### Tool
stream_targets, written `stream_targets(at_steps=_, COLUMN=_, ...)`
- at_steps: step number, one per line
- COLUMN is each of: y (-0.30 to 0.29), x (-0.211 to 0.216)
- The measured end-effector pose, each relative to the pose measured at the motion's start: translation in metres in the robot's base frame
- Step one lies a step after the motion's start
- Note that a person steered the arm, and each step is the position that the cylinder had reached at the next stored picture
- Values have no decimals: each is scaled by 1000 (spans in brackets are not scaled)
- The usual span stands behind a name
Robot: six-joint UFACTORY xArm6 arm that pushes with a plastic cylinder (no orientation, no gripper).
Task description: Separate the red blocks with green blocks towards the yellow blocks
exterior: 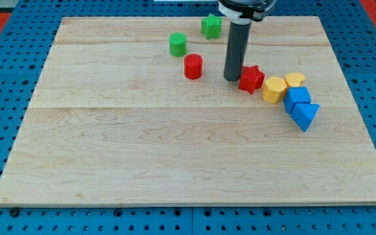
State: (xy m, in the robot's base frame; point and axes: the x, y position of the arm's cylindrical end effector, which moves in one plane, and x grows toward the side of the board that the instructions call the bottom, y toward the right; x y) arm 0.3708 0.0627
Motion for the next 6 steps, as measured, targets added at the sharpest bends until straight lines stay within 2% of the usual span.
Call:
stream_targets(at_steps=2, y=-131, x=29)
stream_targets(at_steps=3, y=-174, x=-6)
stream_targets(at_steps=4, y=-161, x=-34)
stream_targets(at_steps=6, y=-43, x=-43)
